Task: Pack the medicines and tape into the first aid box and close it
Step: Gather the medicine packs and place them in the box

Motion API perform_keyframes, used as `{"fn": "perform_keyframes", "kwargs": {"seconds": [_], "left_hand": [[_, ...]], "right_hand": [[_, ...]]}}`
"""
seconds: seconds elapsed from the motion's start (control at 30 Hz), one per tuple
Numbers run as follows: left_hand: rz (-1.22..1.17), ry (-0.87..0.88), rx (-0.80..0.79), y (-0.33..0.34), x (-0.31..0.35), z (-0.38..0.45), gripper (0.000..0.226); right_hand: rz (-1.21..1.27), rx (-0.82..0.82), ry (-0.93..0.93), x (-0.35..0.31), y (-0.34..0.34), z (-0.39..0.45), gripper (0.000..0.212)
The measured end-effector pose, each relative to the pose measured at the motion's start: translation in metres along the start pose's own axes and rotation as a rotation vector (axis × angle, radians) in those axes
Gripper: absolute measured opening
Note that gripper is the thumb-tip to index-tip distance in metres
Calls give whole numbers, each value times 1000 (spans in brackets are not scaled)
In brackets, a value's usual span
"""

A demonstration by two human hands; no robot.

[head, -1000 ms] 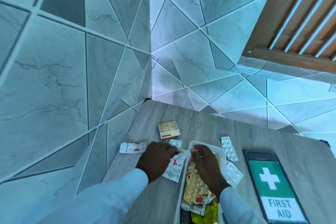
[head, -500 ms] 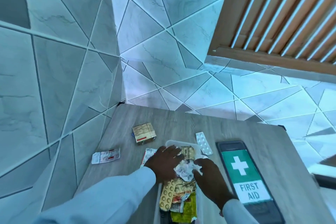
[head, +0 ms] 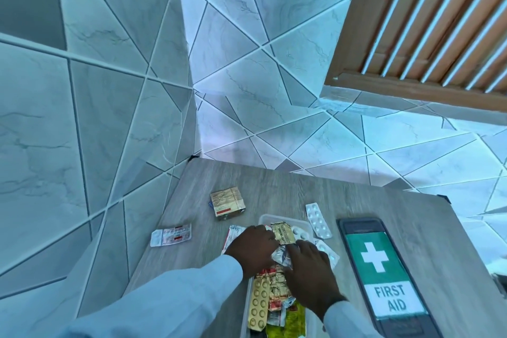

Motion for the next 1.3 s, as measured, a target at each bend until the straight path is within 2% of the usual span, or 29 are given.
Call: {"fn": "perform_keyframes", "kwargs": {"seconds": [0.13, 0.33, 0.53, 0.77, 0.93, 1.07, 1.2, 1.23, 1.3], "left_hand": [[-23, -10, 7, -1, -5, -6, 41], [-218, -116, -23, 5, -17, -8, 72], [-36, -91, -15, 13, -15, -1, 56], [-102, -106, 9, 11, -18, -3, 62], [-122, -107, -8, 10, -18, -4, 61], [-220, -163, 109, 2, -29, -6, 51], [-320, -390, 294, 0, -73, -23, 33], [-310, -477, 305, 3, -89, -30, 33], [-309, -675, 187, 18, -123, -48, 47]], "right_hand": [[20, -35, -61, 0, 3, 6, 45], [92, -42, -85, 13, 6, 11, 60], [60, 17, -51, 26, 0, 6, 56], [113, 20, -101, 10, -3, 6, 38], [111, 18, -110, 9, -11, 7, 39], [317, 82, -25, 15, -30, 4, 32], [538, 227, 245, 47, -37, 11, 24], [558, 235, 326, 58, -34, 13, 24], [548, 162, 474, 81, -18, 14, 31]]}}
Point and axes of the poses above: each hand's wrist, its own z-axis towards the middle knuckle, its own y-axis out of the palm, x = y × z, the point moved 4 cm from there along z, towards the middle knuckle, and after that the axes turned 3 degrees about -x, right-handed, at the moved point
